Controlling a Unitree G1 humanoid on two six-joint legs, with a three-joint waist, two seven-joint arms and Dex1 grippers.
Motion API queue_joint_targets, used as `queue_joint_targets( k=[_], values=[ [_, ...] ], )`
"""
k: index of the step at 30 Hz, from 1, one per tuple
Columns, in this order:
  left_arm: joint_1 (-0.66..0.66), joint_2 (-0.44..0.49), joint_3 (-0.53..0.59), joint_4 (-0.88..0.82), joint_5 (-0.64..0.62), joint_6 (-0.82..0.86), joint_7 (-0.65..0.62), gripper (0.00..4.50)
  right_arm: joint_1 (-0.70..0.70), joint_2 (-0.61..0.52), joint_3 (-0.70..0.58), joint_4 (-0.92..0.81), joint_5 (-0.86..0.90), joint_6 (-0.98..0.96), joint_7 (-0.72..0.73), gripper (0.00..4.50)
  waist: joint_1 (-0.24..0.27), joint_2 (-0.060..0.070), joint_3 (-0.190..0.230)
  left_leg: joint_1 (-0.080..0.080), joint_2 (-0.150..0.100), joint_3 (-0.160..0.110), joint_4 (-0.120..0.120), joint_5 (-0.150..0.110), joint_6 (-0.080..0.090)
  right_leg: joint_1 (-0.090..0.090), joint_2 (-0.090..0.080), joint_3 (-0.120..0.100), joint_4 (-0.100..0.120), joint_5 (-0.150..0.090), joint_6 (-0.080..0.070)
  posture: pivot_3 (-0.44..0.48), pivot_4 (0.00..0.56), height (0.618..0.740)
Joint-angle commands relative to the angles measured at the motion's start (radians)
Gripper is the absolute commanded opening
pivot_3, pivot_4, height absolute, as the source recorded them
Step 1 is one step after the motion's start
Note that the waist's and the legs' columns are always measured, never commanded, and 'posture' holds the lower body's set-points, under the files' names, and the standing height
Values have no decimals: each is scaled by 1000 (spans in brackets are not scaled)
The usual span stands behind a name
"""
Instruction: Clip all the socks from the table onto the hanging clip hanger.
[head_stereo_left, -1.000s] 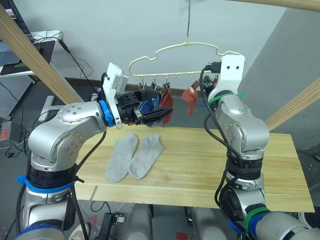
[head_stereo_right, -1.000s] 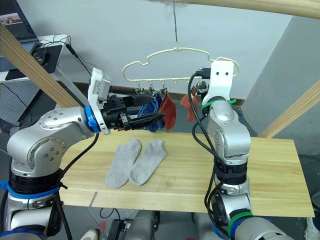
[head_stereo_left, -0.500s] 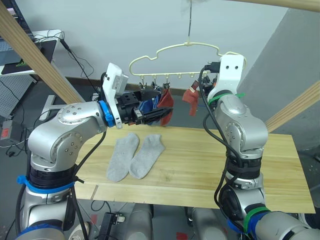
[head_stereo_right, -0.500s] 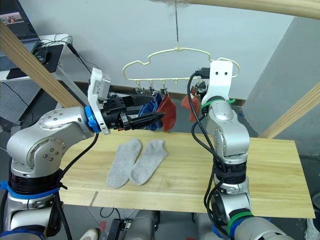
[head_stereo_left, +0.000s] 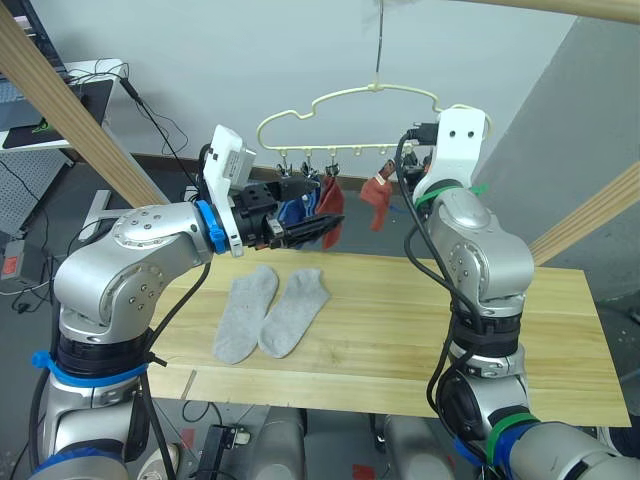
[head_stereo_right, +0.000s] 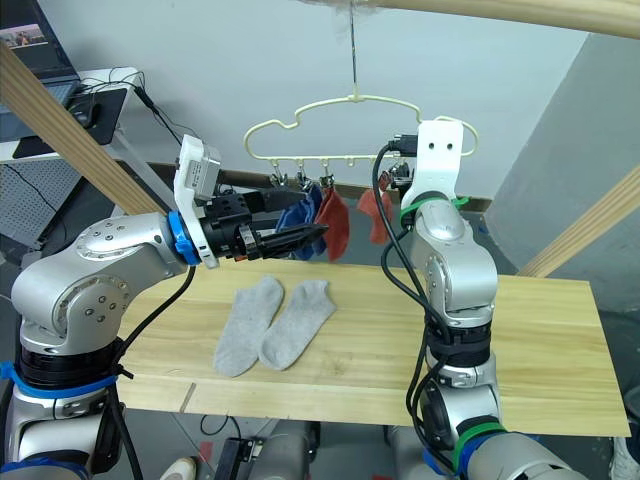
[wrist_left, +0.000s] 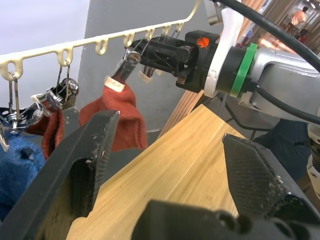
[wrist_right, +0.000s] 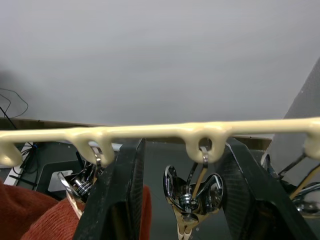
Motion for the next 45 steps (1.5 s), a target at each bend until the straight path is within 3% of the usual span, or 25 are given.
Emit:
queue_joint_targets(
  k=[1,38,41,45],
  values=[
    [-10,7,11,-26,2,-23,-7,3797,-1,16,9,-68,-4,9,-11,2069,-1,0,0,0,0,0,0,0,0,0,0,0,0,0,0,82,319,740],
    [-7,10,16,-34,22,-26,3,3797,-32,23,8,-1,-9,-37,-6,2069,0,0,0,0,0,0,-1,0,0,0,0,0,-1,0,0,106,303,740],
    [-6,10,16,-36,22,-26,4,3797,-33,20,8,-2,-16,-36,-14,1419,0,0,0,0,0,0,-1,0,0,0,0,0,-1,0,0,104,301,740],
    [-5,10,16,-36,23,-27,4,3797,-32,17,8,-3,-21,-34,-20,226,0,0,0,0,0,0,-1,0,0,0,0,0,-1,0,0,101,300,740]
  ],
)
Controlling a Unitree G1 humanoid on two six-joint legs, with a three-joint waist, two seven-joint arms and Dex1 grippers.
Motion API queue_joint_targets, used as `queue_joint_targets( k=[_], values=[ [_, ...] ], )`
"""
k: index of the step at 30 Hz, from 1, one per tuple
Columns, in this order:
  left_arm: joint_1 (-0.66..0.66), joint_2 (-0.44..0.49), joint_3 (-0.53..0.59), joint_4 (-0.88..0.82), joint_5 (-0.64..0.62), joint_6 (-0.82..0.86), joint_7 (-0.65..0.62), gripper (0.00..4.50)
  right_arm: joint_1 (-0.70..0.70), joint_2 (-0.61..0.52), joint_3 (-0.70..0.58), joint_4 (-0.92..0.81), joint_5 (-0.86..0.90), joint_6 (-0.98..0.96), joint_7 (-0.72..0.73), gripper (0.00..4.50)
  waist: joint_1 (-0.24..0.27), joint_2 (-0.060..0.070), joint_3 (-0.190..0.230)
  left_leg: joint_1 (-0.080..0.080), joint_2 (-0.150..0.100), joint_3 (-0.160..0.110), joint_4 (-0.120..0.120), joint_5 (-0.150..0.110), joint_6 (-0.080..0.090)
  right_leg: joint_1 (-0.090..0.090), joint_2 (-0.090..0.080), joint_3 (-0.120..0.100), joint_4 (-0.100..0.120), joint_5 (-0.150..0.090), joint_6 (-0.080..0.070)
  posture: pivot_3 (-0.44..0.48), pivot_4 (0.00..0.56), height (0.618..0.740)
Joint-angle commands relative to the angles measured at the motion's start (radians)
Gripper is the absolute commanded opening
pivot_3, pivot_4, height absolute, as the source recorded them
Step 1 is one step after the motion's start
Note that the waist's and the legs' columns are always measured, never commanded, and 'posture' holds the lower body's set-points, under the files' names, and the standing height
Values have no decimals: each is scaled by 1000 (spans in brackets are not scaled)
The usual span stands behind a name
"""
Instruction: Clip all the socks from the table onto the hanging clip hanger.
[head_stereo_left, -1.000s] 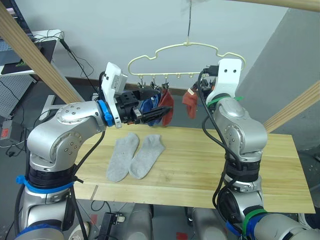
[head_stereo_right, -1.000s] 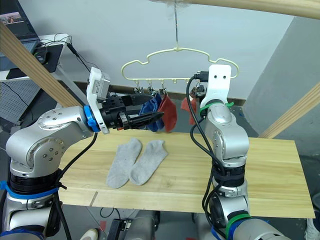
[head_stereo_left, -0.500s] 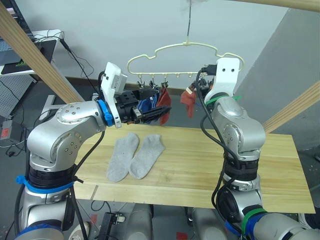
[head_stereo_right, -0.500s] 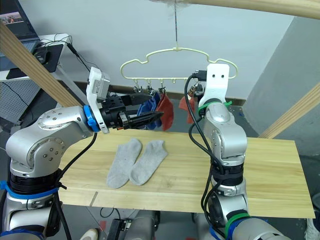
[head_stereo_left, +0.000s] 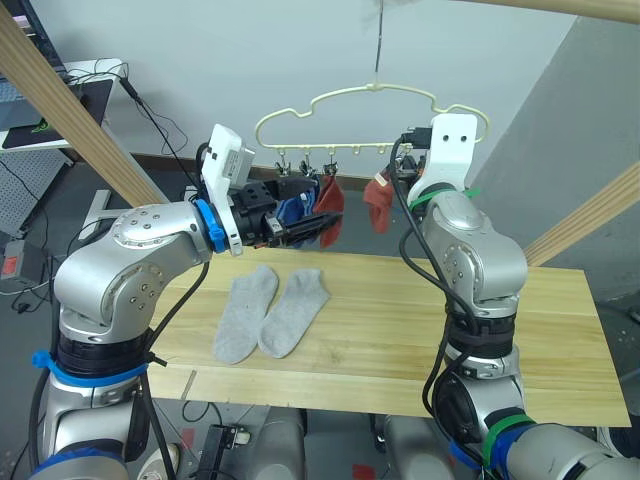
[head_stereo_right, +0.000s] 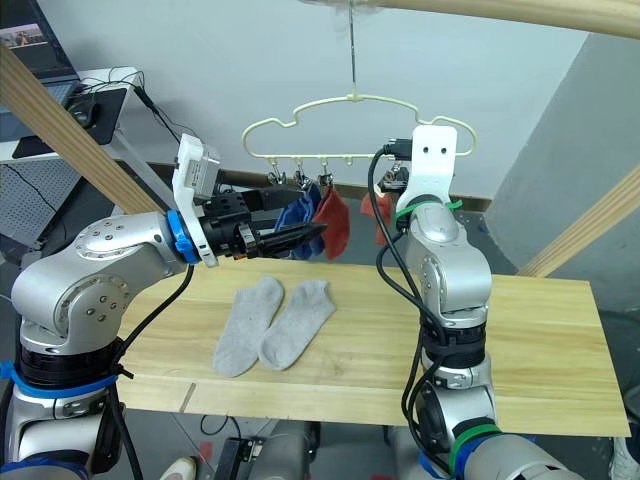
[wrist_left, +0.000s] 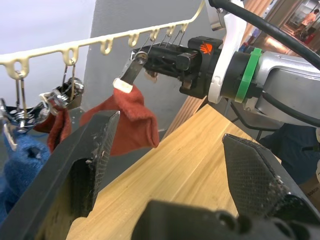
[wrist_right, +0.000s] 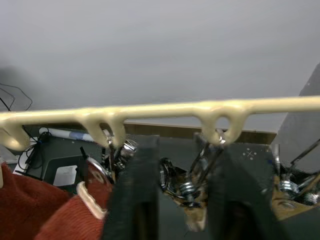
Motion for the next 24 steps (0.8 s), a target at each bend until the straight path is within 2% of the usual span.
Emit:
queue_joint_targets(
  k=[1,10,14,16,20,24],
  values=[
    [-5,9,15,-37,3,-23,0,3797,-19,-3,6,-25,-13,-24,-10,45,0,0,0,0,0,0,0,0,0,0,0,0,0,0,0,101,300,740],
    [1,18,6,-34,8,-4,5,3797,-20,-8,6,-30,-11,-23,-16,19,0,0,0,0,0,0,0,0,0,0,0,0,0,0,0,95,297,740],
    [45,75,-66,-41,76,39,24,3797,-19,-12,7,-36,-11,-19,-13,19,-2,0,0,0,0,0,-1,0,0,0,0,1,0,0,0,89,300,740],
    [69,57,-67,-25,75,33,28,3797,-17,-12,6,-41,-10,-16,-14,19,0,0,0,0,0,0,-1,0,0,-1,0,1,0,0,0,83,302,740],
    [153,34,-82,3,107,5,26,4490,-15,-12,6,-49,-11,-11,-16,19,0,0,0,0,0,1,-1,0,0,-1,0,1,0,0,0,76,302,740],
    [239,7,-114,3,171,-30,65,4490,-14,-15,5,-53,-11,-8,-16,19,-1,0,0,0,0,1,-1,0,0,-1,0,1,0,0,0,74,302,740]
  ],
)
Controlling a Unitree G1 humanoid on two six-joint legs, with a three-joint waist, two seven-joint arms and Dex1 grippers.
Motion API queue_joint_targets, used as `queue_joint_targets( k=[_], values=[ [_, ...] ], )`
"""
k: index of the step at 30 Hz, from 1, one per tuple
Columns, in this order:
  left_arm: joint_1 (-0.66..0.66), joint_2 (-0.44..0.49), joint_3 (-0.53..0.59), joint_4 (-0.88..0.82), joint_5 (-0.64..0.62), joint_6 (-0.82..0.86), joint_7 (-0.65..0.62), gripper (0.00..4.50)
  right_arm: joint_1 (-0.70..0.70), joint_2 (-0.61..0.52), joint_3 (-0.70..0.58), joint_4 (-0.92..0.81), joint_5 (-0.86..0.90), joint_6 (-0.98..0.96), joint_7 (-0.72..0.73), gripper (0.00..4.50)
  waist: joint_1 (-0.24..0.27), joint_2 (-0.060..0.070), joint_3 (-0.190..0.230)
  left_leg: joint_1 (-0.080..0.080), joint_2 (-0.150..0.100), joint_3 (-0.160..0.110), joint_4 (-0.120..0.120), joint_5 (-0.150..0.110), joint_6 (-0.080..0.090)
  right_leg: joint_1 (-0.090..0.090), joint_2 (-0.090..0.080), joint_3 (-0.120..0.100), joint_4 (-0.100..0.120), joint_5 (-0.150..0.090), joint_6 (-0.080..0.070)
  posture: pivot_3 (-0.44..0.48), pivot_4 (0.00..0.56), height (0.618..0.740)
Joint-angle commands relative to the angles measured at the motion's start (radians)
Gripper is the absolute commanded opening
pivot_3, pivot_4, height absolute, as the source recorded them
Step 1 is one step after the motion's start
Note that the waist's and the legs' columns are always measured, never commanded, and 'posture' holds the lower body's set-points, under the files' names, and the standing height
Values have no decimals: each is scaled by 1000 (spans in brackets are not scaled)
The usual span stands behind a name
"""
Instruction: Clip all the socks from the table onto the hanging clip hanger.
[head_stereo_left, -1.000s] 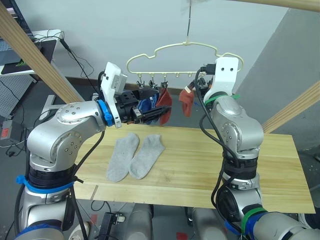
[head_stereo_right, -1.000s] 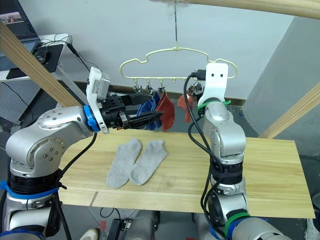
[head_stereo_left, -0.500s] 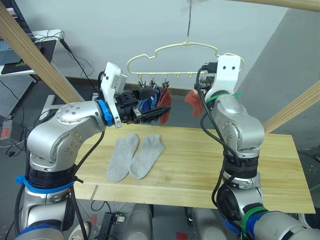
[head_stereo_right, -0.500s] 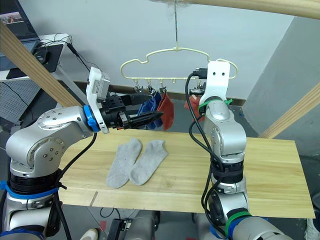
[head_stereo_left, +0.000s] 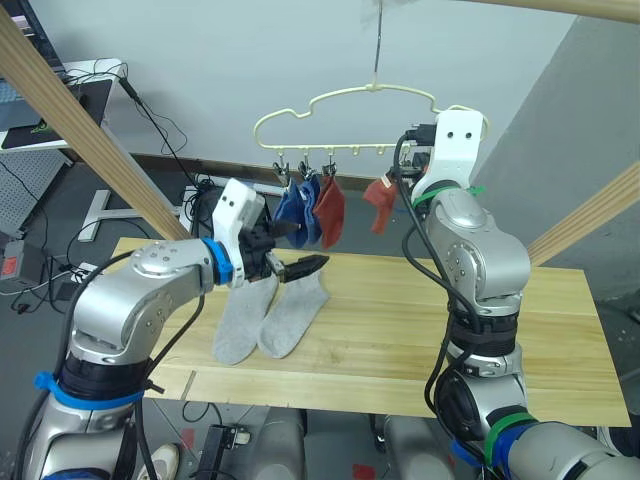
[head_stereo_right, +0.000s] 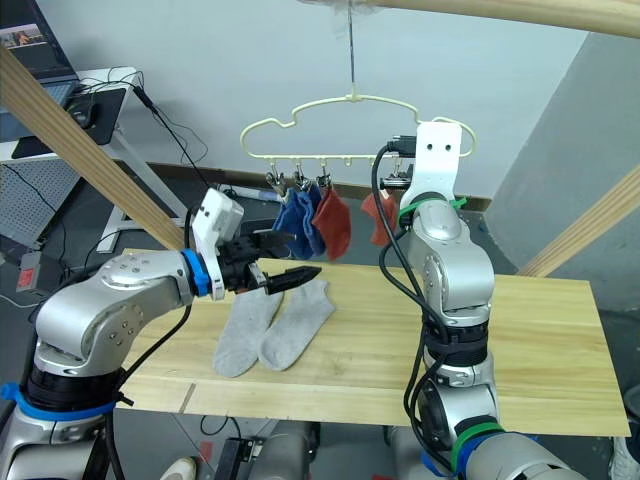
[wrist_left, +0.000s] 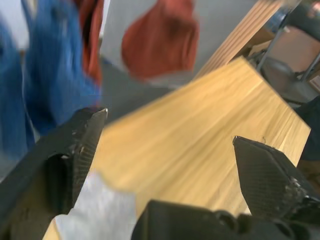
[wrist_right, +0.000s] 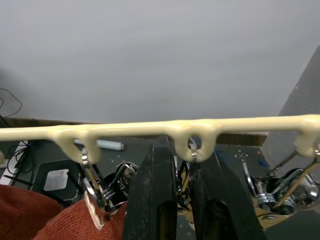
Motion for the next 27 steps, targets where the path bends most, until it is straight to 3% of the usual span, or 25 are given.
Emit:
queue_joint_targets(
  k=[1,5,9,13,27],
  values=[
    [43,-21,-26,-10,60,-43,36,4490,-12,0,5,-52,-10,-9,-6,19,1,0,0,0,0,0,0,0,0,0,0,0,0,0,0,72,301,740],
    [116,-88,-79,40,210,-128,161,4490,-12,-2,4,-56,-11,-8,-6,19,1,0,0,0,0,0,0,0,0,0,0,0,0,0,0,68,301,740],
    [157,-128,-157,98,305,-172,193,4490,-13,-3,4,-60,-9,-5,-5,19,1,0,0,0,0,0,0,0,0,0,0,0,0,0,0,67,301,740],
    [156,-176,-164,190,358,-226,214,4490,-11,-7,4,-62,-9,-3,-3,19,1,0,0,0,0,0,0,0,0,0,0,0,0,0,0,60,303,740],
    [47,-233,-193,424,479,-348,142,4490,-8,-18,5,-72,-10,6,-1,19,0,0,0,0,0,0,0,0,0,0,0,0,0,0,0,41,304,740]
  ],
)
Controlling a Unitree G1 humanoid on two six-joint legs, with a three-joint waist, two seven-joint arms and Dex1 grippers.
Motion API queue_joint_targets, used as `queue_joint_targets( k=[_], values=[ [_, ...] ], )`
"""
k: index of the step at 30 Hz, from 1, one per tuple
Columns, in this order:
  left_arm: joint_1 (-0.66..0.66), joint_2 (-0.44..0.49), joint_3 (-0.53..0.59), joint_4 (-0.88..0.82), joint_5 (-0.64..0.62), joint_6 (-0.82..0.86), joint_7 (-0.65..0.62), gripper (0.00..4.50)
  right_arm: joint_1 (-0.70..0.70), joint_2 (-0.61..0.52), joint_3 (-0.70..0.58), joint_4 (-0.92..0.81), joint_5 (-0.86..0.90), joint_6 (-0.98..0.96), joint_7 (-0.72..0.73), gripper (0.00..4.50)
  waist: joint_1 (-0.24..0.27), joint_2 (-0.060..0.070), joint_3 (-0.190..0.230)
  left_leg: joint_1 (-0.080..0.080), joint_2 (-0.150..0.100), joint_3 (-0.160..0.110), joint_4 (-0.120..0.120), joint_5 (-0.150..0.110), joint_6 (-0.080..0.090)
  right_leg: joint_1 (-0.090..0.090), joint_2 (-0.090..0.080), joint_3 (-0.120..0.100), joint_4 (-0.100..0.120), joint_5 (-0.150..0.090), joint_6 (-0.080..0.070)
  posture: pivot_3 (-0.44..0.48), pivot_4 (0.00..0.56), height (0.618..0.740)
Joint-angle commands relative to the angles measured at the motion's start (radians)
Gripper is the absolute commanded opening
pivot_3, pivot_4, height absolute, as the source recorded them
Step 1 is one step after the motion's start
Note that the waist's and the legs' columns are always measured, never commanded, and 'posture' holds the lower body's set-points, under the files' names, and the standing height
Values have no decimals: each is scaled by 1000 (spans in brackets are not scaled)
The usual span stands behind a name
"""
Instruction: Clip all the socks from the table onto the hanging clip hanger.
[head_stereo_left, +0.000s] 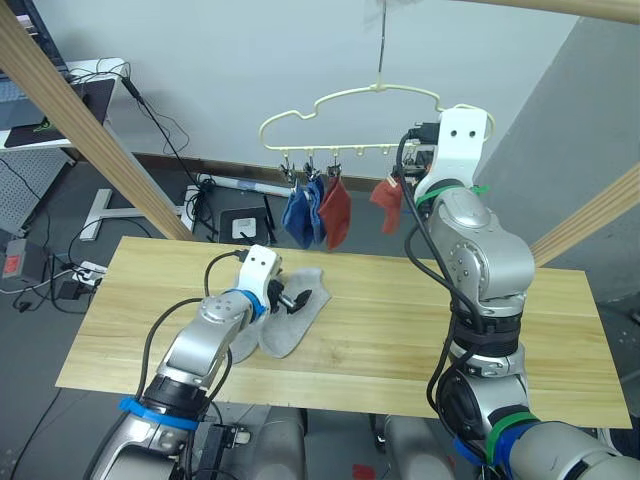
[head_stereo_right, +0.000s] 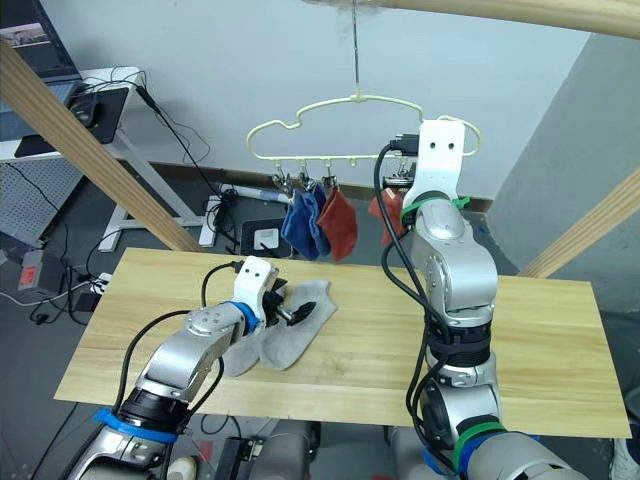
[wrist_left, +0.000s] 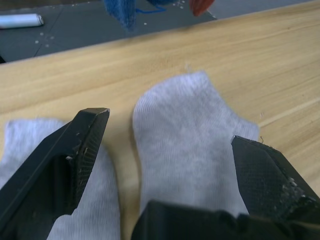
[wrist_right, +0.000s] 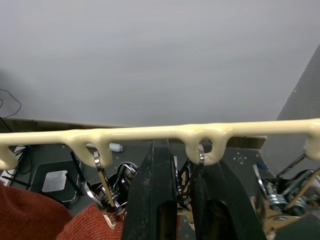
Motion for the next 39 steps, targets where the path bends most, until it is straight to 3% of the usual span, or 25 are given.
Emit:
queue_joint_targets(
  k=[1,22,25,37,39],
  values=[
    [-22,-18,-7,8,18,-23,-23,4490,-8,-6,4,-56,-11,-3,-2,19,0,0,0,0,0,0,0,0,0,0,0,0,0,0,0,41,304,740],
    [-80,-49,-87,82,120,78,-62,4490,-7,-10,4,-60,-10,3,-1,19,-3,0,0,0,0,0,0,0,0,0,0,0,1,0,0,31,308,740],
    [-82,-52,-90,86,128,78,-68,3952,-6,-9,3,-62,-10,5,-2,19,-2,0,0,0,0,0,0,0,0,0,0,0,1,0,0,29,308,740],
    [-83,-55,-76,78,114,104,-102,478,-4,-7,4,-61,-9,5,-2,19,-3,0,0,0,0,0,0,0,0,0,0,0,1,0,0,34,308,740],
    [-80,-60,-70,69,102,106,-112,478,-5,-7,3,-60,-10,4,-2,19,-3,0,0,0,0,0,0,0,0,0,0,0,1,0,0,33,307,740]
  ],
)
